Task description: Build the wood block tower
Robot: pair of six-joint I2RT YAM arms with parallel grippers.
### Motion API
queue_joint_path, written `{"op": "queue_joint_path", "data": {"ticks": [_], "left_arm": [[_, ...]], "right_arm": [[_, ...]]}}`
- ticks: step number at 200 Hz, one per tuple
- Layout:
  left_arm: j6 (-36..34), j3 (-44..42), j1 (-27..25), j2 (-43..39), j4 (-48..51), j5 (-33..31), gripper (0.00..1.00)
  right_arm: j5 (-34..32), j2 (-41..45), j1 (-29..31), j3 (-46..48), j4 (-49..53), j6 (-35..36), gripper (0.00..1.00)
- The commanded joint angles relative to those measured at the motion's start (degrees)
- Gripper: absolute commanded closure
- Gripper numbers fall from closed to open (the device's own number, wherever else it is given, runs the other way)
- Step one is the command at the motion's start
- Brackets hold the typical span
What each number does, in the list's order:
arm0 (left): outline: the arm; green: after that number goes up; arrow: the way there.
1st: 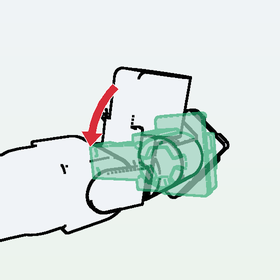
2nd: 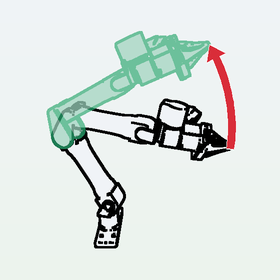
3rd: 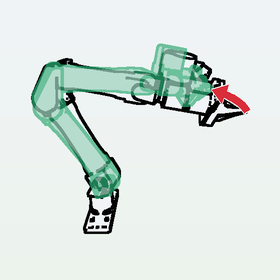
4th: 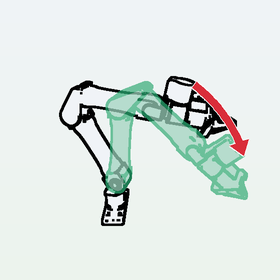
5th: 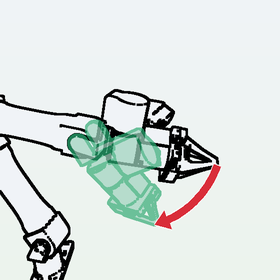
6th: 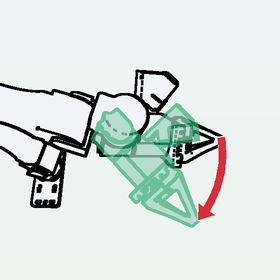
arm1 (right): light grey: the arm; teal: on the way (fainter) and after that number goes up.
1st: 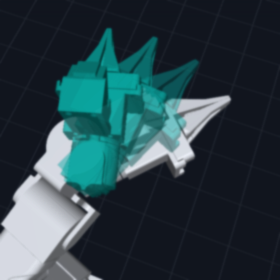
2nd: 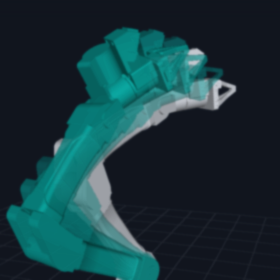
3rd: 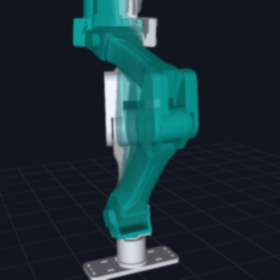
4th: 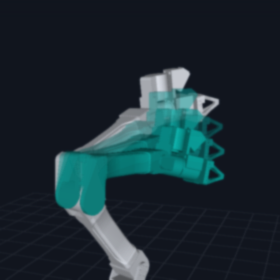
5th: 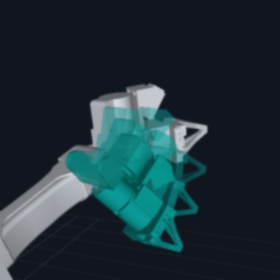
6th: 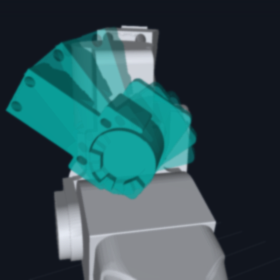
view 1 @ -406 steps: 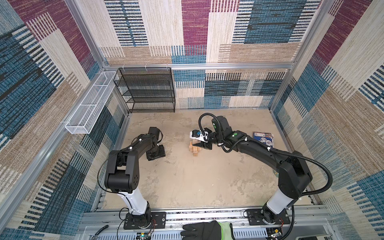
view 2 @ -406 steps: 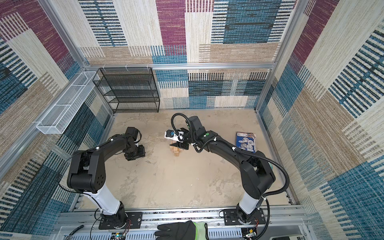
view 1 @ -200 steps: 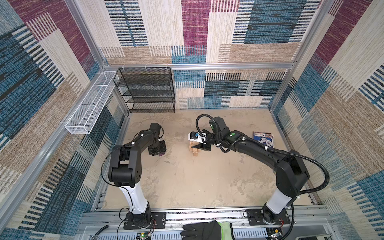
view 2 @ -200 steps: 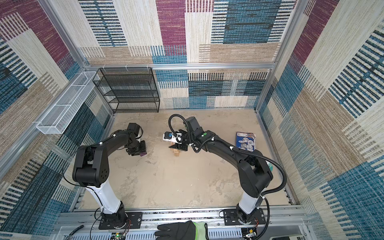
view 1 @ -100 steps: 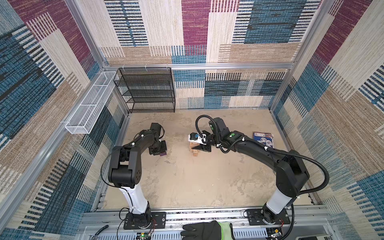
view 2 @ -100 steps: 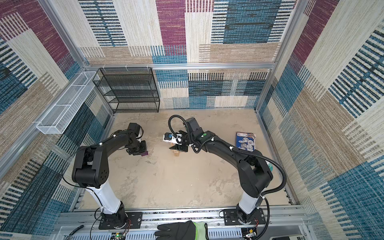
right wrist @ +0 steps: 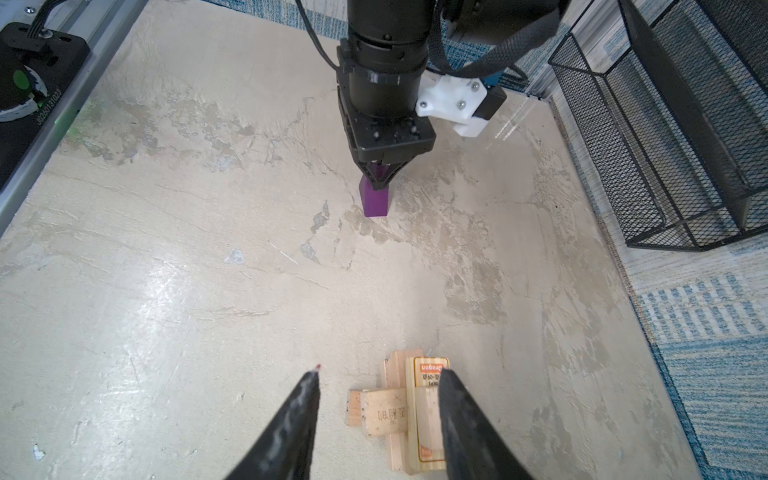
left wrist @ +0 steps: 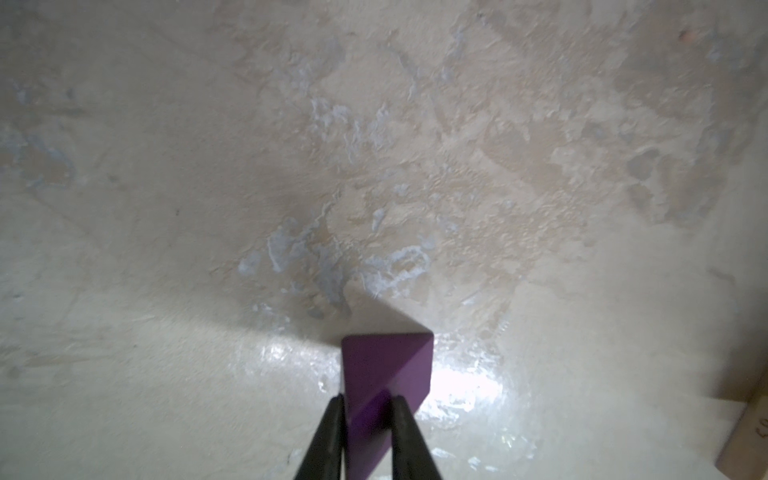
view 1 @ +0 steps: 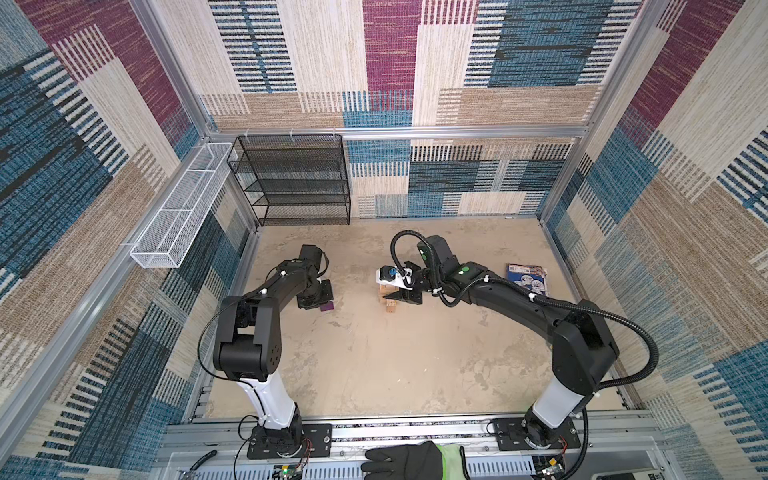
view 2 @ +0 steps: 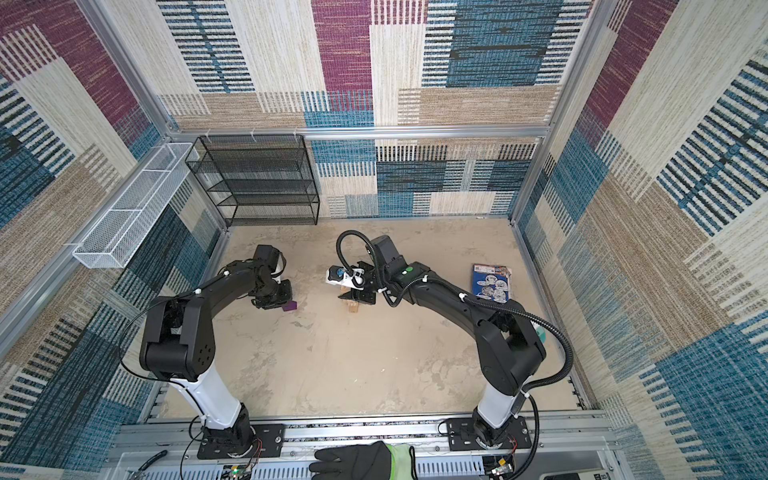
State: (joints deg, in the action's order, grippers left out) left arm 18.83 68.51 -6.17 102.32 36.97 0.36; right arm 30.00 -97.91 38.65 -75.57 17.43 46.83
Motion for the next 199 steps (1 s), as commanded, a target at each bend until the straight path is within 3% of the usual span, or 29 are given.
{"op": "queue_joint_path", "data": {"ticks": [1,96,199], "left_arm": [[-2.0,0.0,-0.4,-0.3,2.0,-1.6,0.82],[-3.1,1.3,-3.0,-0.3,4.2,-6.6,0.91],[-2.6,0.9,-4.3,-2.9,5.5,-9.7,0.93]], "right_arm": [[-0.4,0.5,0.1,0.2,-0.7,0.6,0.51],[-0.7,0.6,0.2,0.4,-0.6,0.8,0.51],[-0.5,0.5,0.3,0.4,-0.2,0.9,0.51]]}}
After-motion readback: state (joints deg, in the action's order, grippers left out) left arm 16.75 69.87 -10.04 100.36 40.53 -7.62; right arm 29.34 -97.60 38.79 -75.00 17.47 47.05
